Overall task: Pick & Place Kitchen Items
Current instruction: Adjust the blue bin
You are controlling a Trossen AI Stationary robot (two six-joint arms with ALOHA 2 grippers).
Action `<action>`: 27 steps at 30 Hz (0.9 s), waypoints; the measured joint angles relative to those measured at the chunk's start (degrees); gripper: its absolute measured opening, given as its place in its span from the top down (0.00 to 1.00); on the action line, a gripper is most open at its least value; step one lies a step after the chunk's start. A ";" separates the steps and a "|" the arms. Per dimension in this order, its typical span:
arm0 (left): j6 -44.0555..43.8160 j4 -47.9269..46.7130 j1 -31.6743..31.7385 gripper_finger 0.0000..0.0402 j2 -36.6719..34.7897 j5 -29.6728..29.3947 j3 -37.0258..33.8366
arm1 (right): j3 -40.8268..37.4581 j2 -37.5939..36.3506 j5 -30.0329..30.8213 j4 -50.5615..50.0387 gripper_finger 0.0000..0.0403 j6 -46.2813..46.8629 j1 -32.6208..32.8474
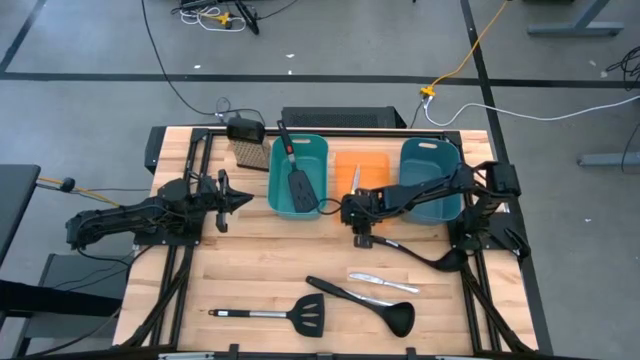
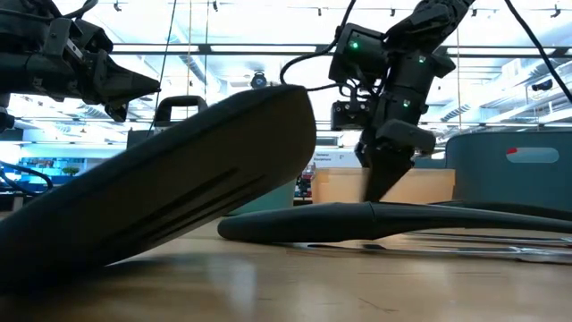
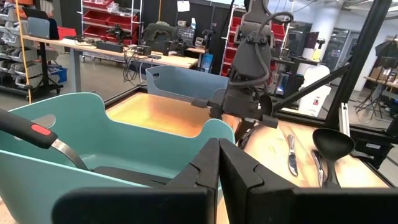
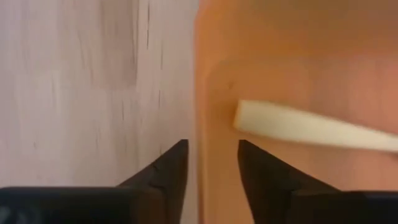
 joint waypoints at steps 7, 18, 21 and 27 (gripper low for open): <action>0.02 -0.12 0.00 0.97 -0.01 0.01 0.00 | 0.32 -4.37 -0.45 0.10 0.49 1.02 0.04; 0.08 -0.69 0.00 0.97 0.00 0.02 0.00 | 0.43 -20.97 7.62 -21.05 0.47 9.46 3.23; 0.14 -0.79 -0.01 0.97 -0.02 0.01 0.00 | 0.43 -24.19 10.04 -33.63 0.47 19.22 4.40; 0.17 -0.79 -0.01 0.97 -0.01 0.01 0.00 | 0.43 -28.51 15.17 -39.23 0.48 28.69 9.06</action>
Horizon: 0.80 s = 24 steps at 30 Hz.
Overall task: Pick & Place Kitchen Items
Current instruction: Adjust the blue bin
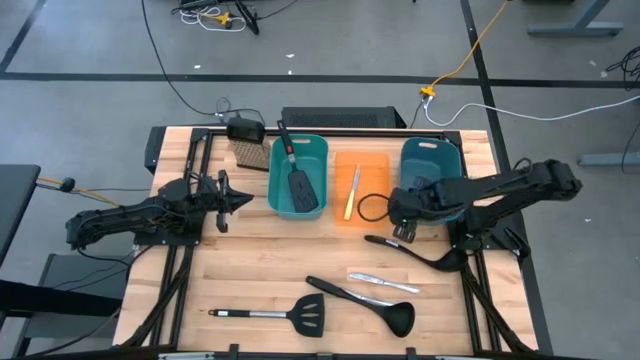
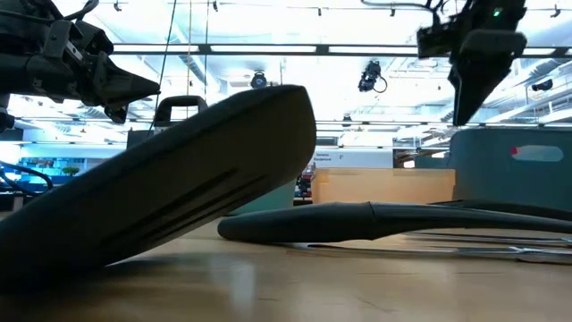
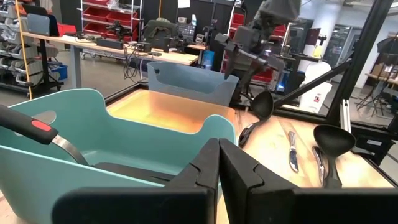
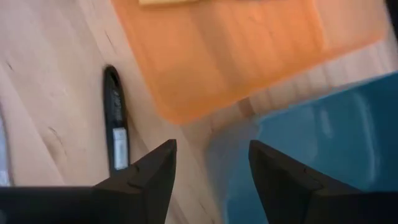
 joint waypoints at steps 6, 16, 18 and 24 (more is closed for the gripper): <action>-0.15 0.00 0.02 0.97 0.01 0.00 0.00 | 0.00 -1.26 2.93 0.36 0.48 1.29 1.83; -0.15 0.08 0.01 0.97 0.01 -0.01 0.00 | -1.69 0.13 -0.70 -9.51 0.48 7.63 1.71; -0.15 0.19 0.02 0.97 0.00 -0.02 0.00 | -3.04 0.41 -1.74 -7.65 0.48 7.43 1.73; -0.20 0.24 0.00 0.97 0.00 0.00 0.00 | -9.87 0.46 -3.60 -3.23 0.49 7.07 1.69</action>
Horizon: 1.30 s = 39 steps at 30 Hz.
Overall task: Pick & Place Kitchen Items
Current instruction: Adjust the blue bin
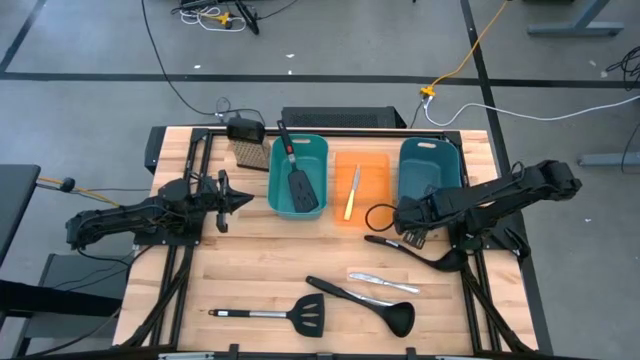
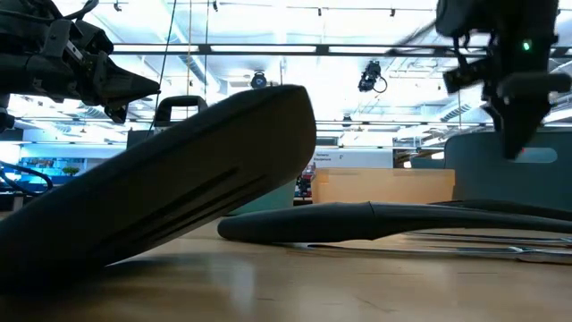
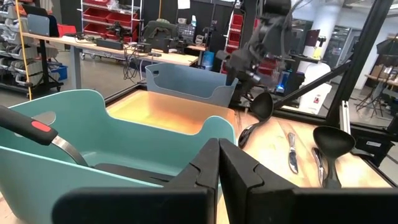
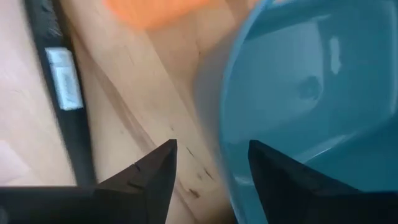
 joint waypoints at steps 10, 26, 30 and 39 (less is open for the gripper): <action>-0.02 0.09 0.00 0.97 -0.01 0.00 0.00 | -3.87 0.02 -7.49 4.00 0.81 0.60 -0.02; -0.02 0.15 0.01 0.97 0.00 -0.01 0.00 | -3.00 0.00 -11.72 6.04 0.84 -4.06 0.15; -0.02 0.15 0.02 0.97 0.01 0.00 0.00 | -3.00 0.00 -13.50 6.03 0.87 -4.68 0.15; -0.02 0.15 0.01 0.97 0.01 -0.02 0.00 | -3.00 0.00 -13.68 6.58 0.95 -7.12 0.44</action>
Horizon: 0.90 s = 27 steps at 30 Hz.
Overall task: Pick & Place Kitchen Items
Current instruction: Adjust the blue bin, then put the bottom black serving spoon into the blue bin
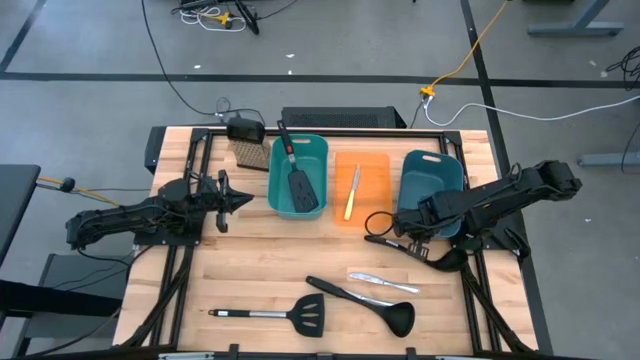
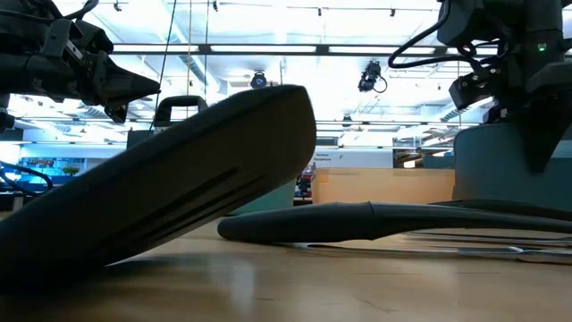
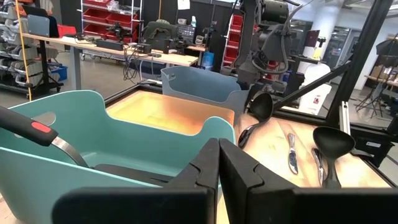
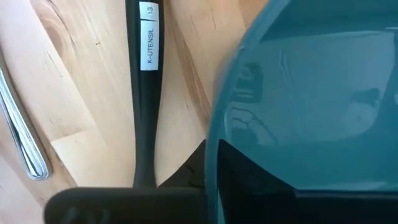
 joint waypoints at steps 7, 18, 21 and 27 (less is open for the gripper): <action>0.00 0.00 -0.01 0.97 -0.02 0.00 0.00 | 0.00 0.00 -0.20 1.13 0.87 -0.01 -0.02; 0.00 -0.02 -0.01 0.97 0.00 0.02 0.00 | 5.28 -0.94 0.42 -3.62 0.58 -0.47 0.00; -0.02 -0.04 0.00 0.97 -0.01 0.00 0.00 | 9.62 -2.23 3.68 -8.96 0.52 -1.06 0.00; 0.00 -0.09 0.00 0.97 0.00 0.02 0.00 | 15.54 -12.61 23.63 -2.92 0.53 -4.36 4.24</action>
